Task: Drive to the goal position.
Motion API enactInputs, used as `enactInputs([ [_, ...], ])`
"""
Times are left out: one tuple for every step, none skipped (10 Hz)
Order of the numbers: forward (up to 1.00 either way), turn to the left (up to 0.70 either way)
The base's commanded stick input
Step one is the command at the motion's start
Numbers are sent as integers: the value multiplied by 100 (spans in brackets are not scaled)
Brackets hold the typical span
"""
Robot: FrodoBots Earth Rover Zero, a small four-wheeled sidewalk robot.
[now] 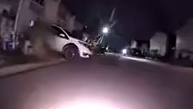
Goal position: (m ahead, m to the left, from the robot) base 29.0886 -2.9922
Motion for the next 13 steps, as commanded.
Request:
enactInputs([
  [100, -40],
  [100, -40],
  [100, -40],
  [100, -40],
  [100, -40],
  [100, -40],
  [100, -40],
  [100, -40],
  [100, -40],
  [100, -40],
  [100, -40],
  [100, -40],
  [100, -40],
])
